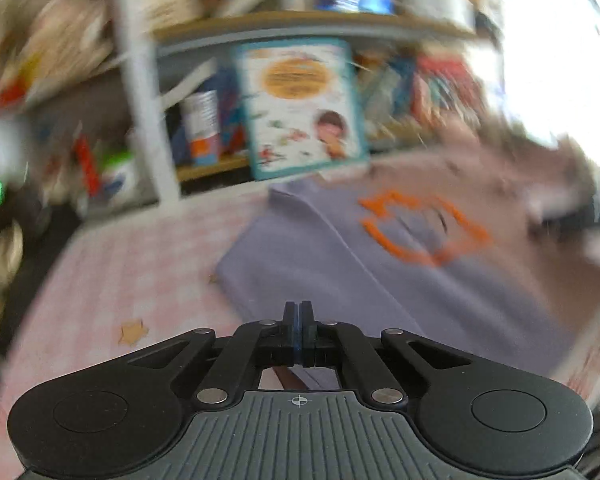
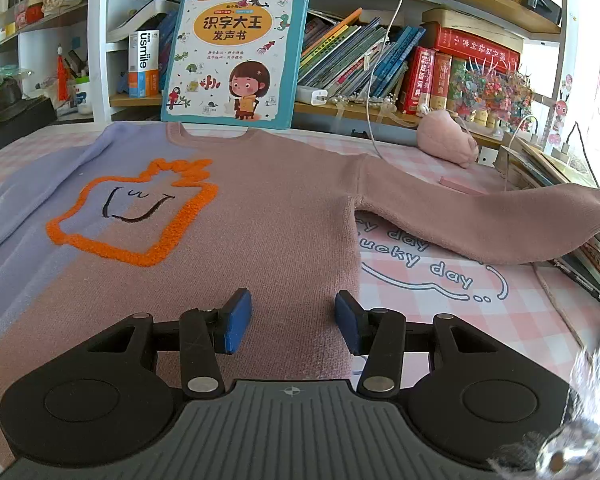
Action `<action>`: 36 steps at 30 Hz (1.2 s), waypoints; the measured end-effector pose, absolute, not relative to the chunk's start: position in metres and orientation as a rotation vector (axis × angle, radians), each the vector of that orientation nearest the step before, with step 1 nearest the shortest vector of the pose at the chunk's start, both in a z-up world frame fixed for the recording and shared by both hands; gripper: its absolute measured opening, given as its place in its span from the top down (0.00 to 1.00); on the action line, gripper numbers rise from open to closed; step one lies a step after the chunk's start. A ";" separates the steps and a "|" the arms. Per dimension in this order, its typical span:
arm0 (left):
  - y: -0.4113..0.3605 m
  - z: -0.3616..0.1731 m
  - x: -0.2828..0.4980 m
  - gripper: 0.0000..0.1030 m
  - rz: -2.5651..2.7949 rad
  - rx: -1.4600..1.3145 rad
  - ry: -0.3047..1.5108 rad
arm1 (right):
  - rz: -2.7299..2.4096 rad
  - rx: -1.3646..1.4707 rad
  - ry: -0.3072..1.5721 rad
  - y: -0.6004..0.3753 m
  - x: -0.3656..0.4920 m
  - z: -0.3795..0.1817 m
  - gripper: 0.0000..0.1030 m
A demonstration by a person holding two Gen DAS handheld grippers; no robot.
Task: Fold clothes
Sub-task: 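Grasp the sweater hem with the left gripper and lift it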
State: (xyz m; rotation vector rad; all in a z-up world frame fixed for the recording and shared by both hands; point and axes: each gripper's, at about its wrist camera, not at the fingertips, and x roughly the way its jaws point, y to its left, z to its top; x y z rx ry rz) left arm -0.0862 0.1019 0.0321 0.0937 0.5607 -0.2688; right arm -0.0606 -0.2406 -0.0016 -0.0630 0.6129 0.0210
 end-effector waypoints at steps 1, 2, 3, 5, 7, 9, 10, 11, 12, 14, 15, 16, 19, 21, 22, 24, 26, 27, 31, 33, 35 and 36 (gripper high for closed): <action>0.101 0.032 -0.088 0.99 -0.314 0.080 0.578 | 0.021 -0.063 0.613 -0.240 -0.061 -0.002 0.56; 0.100 0.031 -0.090 0.96 -0.359 0.066 0.595 | 0.021 -0.062 0.613 -0.241 -0.061 -0.002 0.56; 0.090 0.027 -0.096 0.95 -0.401 0.115 0.609 | 0.022 -0.060 0.613 -0.241 -0.061 -0.002 0.56; 0.065 0.016 -0.109 0.86 -0.478 0.243 0.628 | 0.022 -0.060 0.613 -0.241 -0.061 -0.002 0.56; 0.043 0.005 -0.122 0.77 -0.537 0.374 0.619 | 0.022 -0.060 0.613 -0.241 -0.060 -0.002 0.56; 0.030 -0.002 -0.130 0.67 -0.547 0.458 0.603 | 0.023 -0.056 0.613 -0.241 -0.060 -0.002 0.56; 0.025 -0.006 -0.132 0.67 -0.539 0.488 0.600 | 0.025 -0.052 0.613 -0.241 -0.060 -0.002 0.56; 0.023 -0.009 -0.131 0.67 -0.526 0.512 0.607 | 0.026 -0.048 0.614 -0.242 -0.060 -0.002 0.56; 0.022 -0.012 -0.129 0.67 -0.509 0.528 0.606 | 0.027 -0.045 0.614 -0.242 -0.060 -0.002 0.56; 0.021 -0.016 -0.125 0.66 -0.473 0.558 0.602 | 0.027 -0.045 0.614 -0.242 -0.060 -0.002 0.56; 0.022 -0.017 -0.122 0.67 -0.456 0.561 0.595 | 0.027 -0.045 0.613 -0.242 -0.060 -0.002 0.56; 0.023 -0.018 -0.120 0.80 -0.440 0.563 0.588 | 0.027 -0.045 0.613 -0.242 -0.060 -0.002 0.56; 0.042 -0.004 -0.111 0.95 -0.391 0.449 0.541 | 0.027 -0.045 0.613 -0.242 -0.060 -0.002 0.56; 0.071 0.016 -0.101 0.95 -0.312 0.264 0.458 | 0.027 -0.047 0.613 -0.242 -0.060 -0.002 0.56; 0.090 0.027 -0.096 0.96 -0.260 0.149 0.396 | 0.026 -0.049 0.613 -0.242 -0.060 -0.002 0.56; 0.145 0.049 -0.088 0.96 -0.140 -0.184 0.220 | 0.023 -0.050 0.612 -0.241 -0.060 -0.003 0.56; 0.195 0.053 -0.084 0.96 -0.041 -0.489 0.065 | 0.015 -0.043 0.613 -0.240 -0.061 -0.003 0.56; 0.218 0.051 -0.083 0.96 0.010 -0.634 -0.014 | 0.011 -0.043 0.613 -0.239 -0.061 -0.003 0.56; 0.270 0.046 -0.067 0.96 0.219 -0.717 -0.065 | 0.015 -0.017 0.617 -0.236 -0.060 -0.003 0.56; 0.284 0.043 -0.055 0.96 0.282 -0.656 -0.013 | 0.017 -0.010 0.618 -0.234 -0.059 -0.003 0.56; 0.297 0.036 -0.043 0.96 0.333 -0.622 0.054 | 0.015 -0.011 0.620 -0.232 -0.058 -0.003 0.56; 0.304 0.031 -0.037 0.96 0.344 -0.620 0.083 | 0.013 -0.011 0.623 -0.231 -0.058 -0.003 0.56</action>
